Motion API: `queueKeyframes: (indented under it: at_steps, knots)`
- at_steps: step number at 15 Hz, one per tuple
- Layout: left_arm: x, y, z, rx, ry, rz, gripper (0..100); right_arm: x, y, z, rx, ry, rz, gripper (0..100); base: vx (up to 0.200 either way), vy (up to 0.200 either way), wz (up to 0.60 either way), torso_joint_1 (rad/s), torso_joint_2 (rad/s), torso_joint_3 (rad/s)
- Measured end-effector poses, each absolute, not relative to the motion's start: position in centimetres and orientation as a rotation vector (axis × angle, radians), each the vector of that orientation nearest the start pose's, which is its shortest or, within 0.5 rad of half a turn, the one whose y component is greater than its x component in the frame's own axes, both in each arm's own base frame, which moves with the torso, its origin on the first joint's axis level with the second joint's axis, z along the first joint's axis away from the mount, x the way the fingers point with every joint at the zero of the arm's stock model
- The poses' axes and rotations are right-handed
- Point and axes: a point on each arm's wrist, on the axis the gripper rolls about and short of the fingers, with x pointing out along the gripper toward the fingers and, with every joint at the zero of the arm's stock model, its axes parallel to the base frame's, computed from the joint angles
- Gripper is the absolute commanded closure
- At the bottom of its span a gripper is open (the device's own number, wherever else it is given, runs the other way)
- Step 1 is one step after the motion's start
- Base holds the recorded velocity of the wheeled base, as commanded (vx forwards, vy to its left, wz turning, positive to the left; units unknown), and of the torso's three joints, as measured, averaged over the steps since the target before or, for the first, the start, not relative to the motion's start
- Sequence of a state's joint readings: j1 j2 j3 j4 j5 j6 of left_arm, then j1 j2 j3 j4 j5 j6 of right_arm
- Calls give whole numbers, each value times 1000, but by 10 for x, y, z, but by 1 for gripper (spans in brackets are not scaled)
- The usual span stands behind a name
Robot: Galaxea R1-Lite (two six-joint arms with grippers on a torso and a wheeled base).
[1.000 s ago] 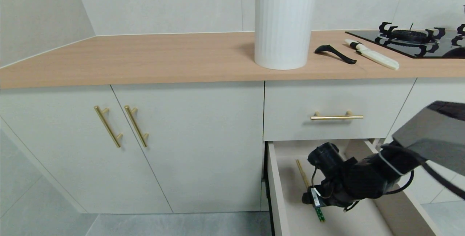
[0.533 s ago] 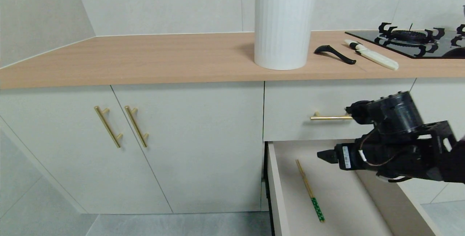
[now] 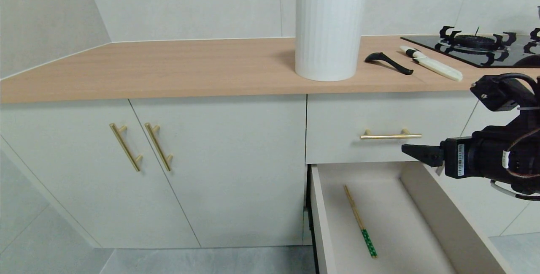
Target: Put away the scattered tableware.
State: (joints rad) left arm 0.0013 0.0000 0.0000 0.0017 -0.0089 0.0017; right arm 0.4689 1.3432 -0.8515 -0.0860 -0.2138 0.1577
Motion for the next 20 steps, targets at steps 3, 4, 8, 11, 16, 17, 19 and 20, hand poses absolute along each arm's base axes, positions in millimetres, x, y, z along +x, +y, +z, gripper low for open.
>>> queueKeyframes:
  at_steps: [3,4,8,11,16,17,19,20]
  knots:
    - [-23,0,75,2,2,-8,0,193,87,238,2,389,207,0,0,0,0,12,-64,-50]
    - [-23,0,75,2,2,-8,0,193,87,239,3,386,205,0,0,0,0,66,-290,-242]
    - [-23,0,75,2,2,-8,0,193,86,237,1,394,200,0,0,0,0,113,-362,-299]
    - [-23,0,75,2,2,-9,0,193,86,236,-1,394,203,0,0,0,0,141,-501,-302]
    - [-23,0,75,2,2,-8,0,193,87,234,-4,402,204,0,0,0,0,182,-465,-297]
    - [-23,0,75,2,2,-8,0,194,87,234,-5,404,204,0,0,0,0,198,-466,-276]
    - [-23,0,75,2,2,-8,0,194,87,232,-7,408,203,0,0,0,0,198,-479,-286]
    - [-23,0,75,1,1,-8,0,195,87,231,-9,412,203,0,0,0,0,212,-486,-286]
